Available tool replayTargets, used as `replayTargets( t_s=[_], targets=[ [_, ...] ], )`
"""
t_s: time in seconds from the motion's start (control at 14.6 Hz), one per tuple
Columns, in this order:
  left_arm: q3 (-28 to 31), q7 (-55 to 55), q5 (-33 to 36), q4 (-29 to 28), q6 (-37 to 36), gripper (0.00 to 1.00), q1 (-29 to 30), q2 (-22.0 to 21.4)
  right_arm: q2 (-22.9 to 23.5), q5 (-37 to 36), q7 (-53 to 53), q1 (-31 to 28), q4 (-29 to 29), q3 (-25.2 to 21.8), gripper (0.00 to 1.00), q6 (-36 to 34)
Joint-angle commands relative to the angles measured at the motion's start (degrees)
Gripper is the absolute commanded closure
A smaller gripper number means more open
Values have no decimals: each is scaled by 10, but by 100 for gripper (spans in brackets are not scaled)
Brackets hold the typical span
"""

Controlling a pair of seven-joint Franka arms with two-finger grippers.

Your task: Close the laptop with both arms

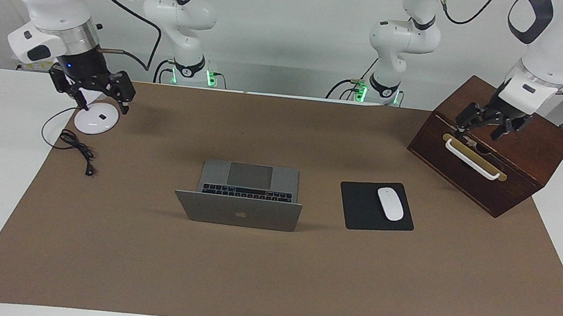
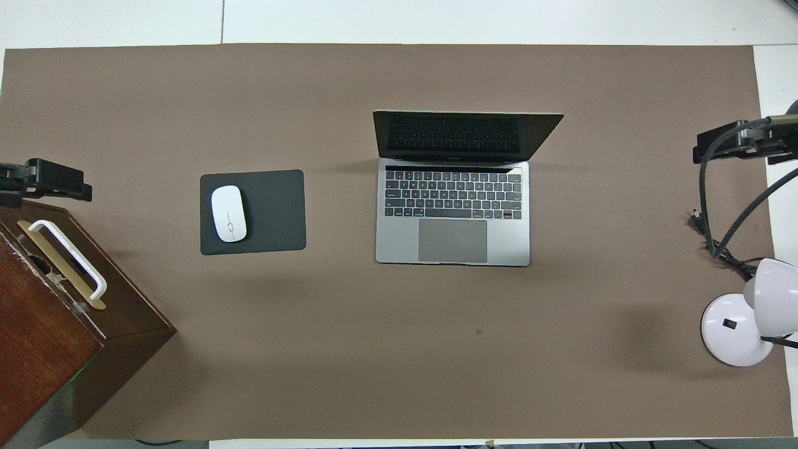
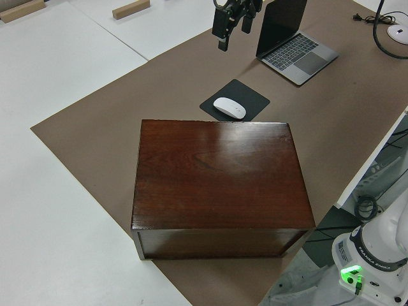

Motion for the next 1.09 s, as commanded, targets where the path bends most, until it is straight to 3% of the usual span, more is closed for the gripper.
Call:
replayTargets(
  t_s=[0.0, 0.27, 0.34, 0.41, 0.48, 0.62, 0.68, 1.03],
  targets=[
    [-4, 2, -1, 16, -2, 0, 5, 6, -6, 10, 9, -6, -8, 6, 0, 20],
    [-4, 3, -2, 15, 0, 0, 4, 6, -6, 6, 2, -6, -7, 7, 0, 20],
    [-4, 3, -2, 15, 6, 16, 4, 6, -6, 5, 0, -6, -7, 7, 0, 16],
    [-4, 2, -2, 15, 10, 84, 4, 7, -6, 5, 0, -6, -8, 7, 0, 11],
    [-4, 2, -2, 15, 10, 100, 5, 7, -6, 5, 0, -6, -7, 6, 0, 15],
    [-4, 0, -3, 16, 9, 100, 4, 7, -4, 4, 0, -6, -6, 7, 1, 44],
    [-3, 0, -5, 15, 12, 100, 6, 8, -2, 3, 0, -6, -6, 7, 7, 58],
    [-4, 3, -3, 8, 62, 100, 5, 8, 44, 0, -3, -4, 33, 3, 15, 101]
  ],
)
